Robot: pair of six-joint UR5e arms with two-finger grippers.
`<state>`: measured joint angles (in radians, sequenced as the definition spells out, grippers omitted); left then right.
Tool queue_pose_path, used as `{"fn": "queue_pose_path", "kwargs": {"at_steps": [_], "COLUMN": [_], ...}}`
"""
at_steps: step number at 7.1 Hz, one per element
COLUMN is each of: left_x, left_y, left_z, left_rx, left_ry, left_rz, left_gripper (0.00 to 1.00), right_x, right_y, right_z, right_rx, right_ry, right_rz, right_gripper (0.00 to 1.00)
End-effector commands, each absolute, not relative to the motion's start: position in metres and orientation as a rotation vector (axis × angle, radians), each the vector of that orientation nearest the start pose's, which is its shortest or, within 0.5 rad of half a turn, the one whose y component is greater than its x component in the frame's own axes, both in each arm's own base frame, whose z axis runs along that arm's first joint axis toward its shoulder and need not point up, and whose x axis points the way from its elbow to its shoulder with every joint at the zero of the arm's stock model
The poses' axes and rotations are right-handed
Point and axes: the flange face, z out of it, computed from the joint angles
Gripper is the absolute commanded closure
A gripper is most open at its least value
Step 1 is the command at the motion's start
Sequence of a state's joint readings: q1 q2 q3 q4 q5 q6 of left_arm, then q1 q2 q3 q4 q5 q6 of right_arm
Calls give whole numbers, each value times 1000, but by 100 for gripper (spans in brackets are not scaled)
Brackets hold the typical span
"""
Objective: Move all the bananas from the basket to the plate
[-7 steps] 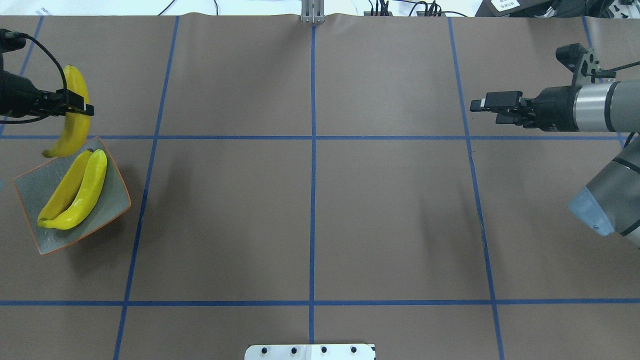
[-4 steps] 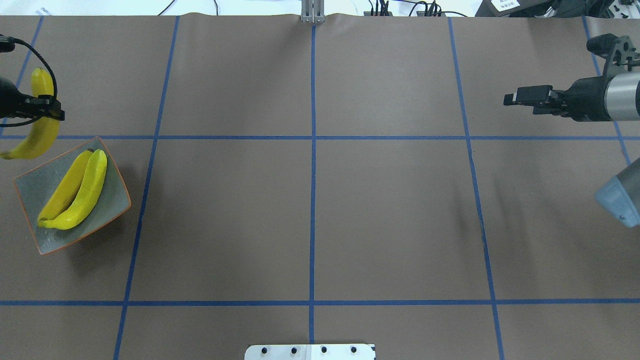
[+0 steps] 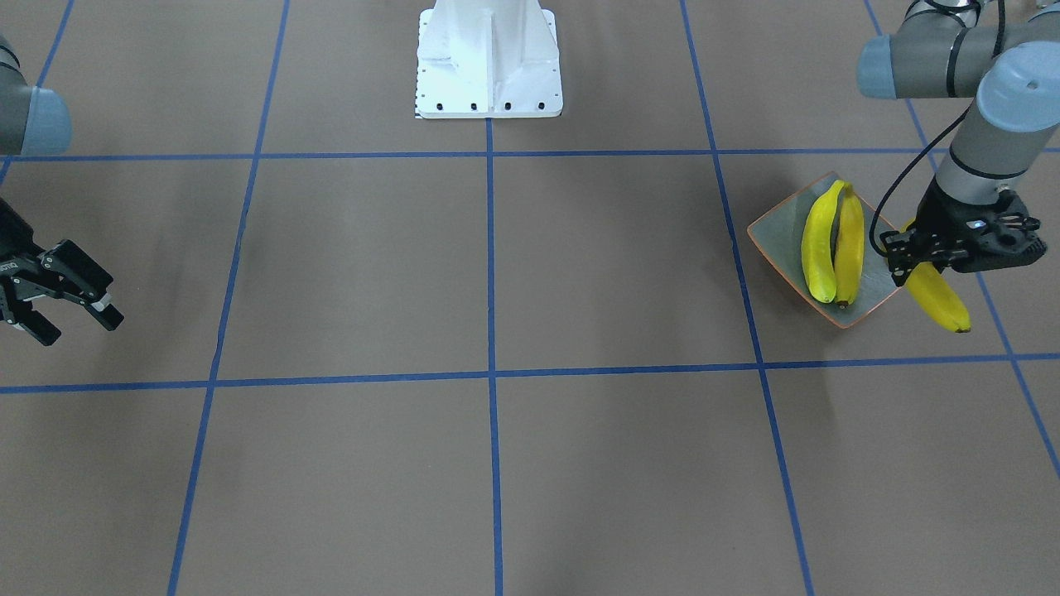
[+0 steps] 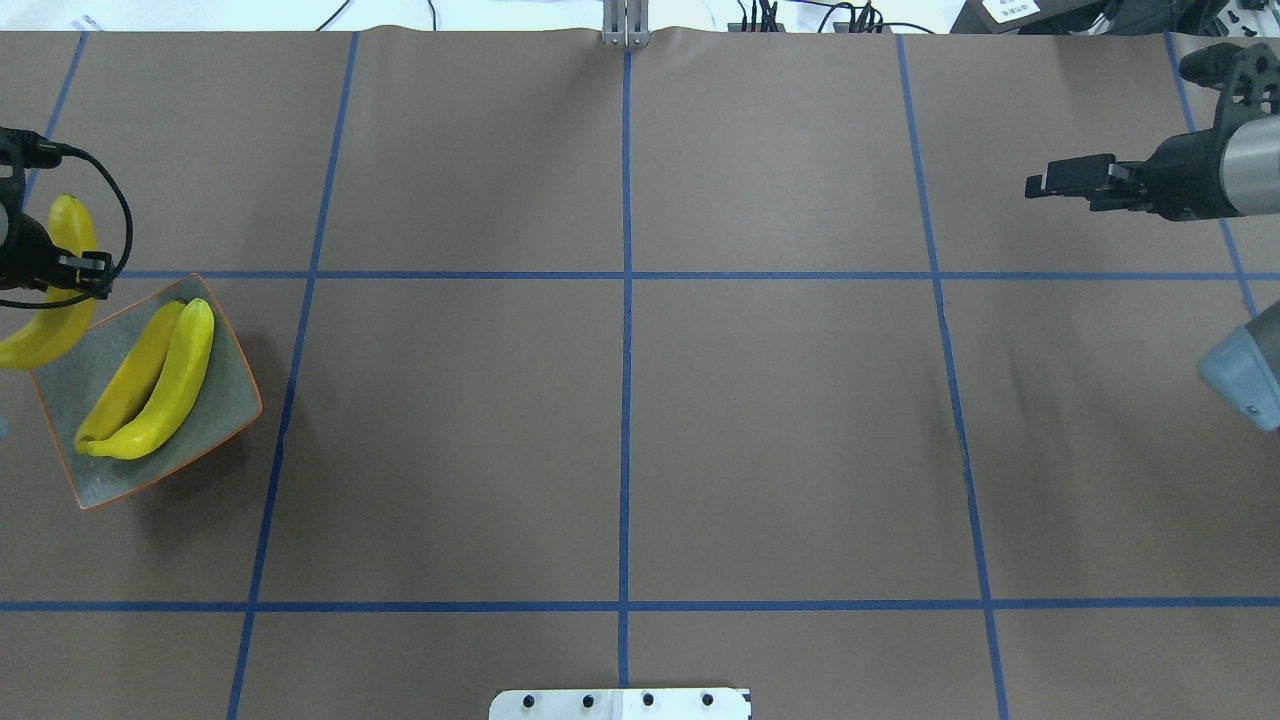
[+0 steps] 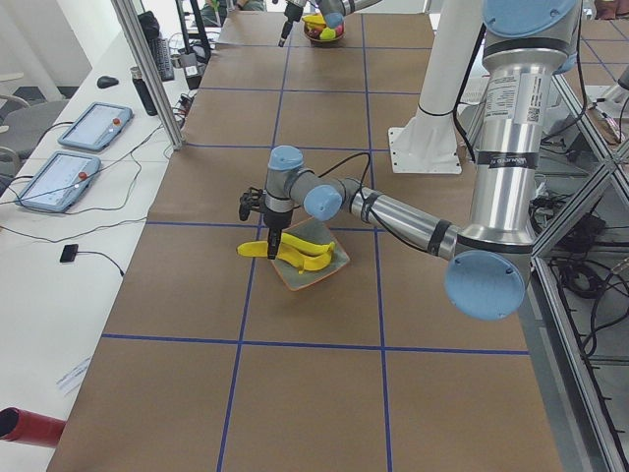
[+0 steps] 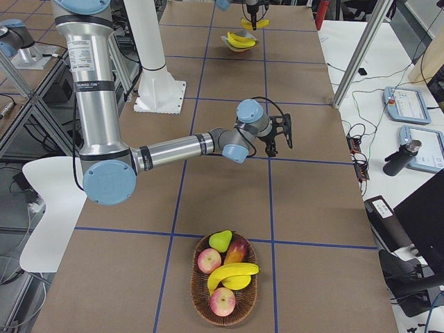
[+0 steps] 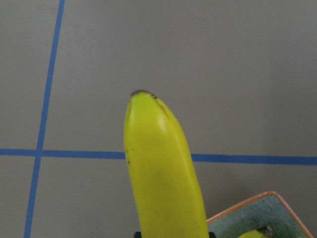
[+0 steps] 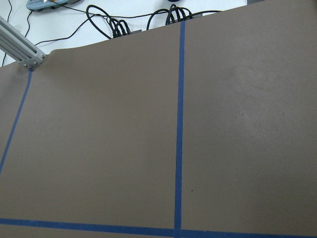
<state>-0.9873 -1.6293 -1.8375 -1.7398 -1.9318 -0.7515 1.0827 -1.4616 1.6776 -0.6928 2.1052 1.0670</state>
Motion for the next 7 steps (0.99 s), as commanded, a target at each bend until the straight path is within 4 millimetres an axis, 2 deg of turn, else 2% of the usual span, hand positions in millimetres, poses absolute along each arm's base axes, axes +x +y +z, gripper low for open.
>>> {"fn": "queue_pose_path", "kwargs": {"at_steps": [1,2,4,6,7], "left_x": [217,215,221,227,227], "left_y": [-488,-482,-478,-475,-470], "left_z": [504,515,518,522,529], "left_rx": [131,114,102,94,83], "left_ry": [565,555,551,547,538], "left_rz": [-60,-61,-49,-40,-37], "left_gripper": [100,100,100,75,49], "right_x": [-186,-185,-185,-184,-183], "right_y": [-527,-527,-527,-526,-526], "right_z": [450,449,449,445,445], "right_rx": [416,417,415,412,413], "right_ry": [-1086,-1088,-1089,-1099,-1100], "right_rz": [224,226,231,225,225], "right_gripper": [0,0,0,0,0]}}
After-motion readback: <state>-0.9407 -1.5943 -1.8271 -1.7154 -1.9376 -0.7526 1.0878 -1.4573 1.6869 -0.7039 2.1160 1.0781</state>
